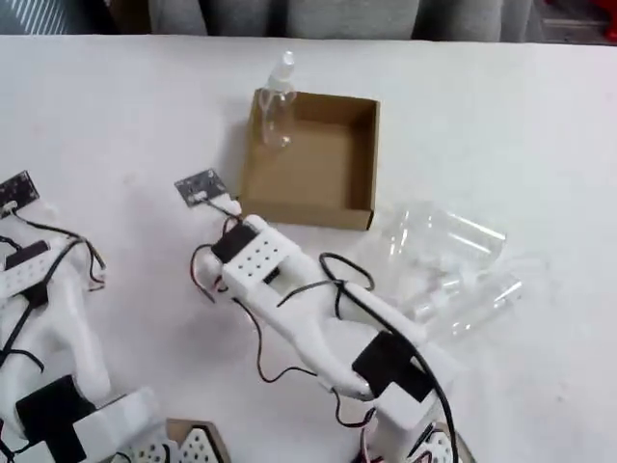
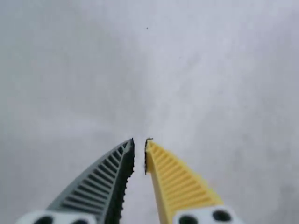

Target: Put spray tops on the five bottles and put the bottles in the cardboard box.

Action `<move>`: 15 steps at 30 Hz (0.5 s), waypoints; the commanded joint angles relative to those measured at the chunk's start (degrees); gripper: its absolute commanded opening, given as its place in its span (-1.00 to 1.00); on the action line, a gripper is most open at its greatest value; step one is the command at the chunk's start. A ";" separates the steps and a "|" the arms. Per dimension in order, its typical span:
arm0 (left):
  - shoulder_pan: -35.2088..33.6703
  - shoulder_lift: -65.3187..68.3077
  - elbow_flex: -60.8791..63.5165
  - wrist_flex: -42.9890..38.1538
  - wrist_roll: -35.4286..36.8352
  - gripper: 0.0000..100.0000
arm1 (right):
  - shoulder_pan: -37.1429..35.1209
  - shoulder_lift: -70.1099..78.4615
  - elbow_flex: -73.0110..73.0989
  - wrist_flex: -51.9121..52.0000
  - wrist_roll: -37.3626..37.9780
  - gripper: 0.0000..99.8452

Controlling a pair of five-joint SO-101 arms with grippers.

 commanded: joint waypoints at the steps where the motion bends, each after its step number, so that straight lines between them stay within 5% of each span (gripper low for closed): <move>1: 0.92 -0.13 -3.16 -1.23 0.62 -0.87 | -0.13 -2.07 -6.15 4.97 3.78 -0.32; 6: 3.65 -0.48 -3.25 1.23 0.44 -0.87 | 2.33 -6.11 -13.27 16.92 5.80 -0.28; 10: 6.20 -1.10 -4.84 6.07 0.53 -0.87 | 8.22 -11.38 -15.03 23.60 15.82 -0.31; 15: 13.58 -10.42 -8.26 19.43 0.26 -0.87 | 20.00 -15.52 -12.57 28.09 18.37 -0.70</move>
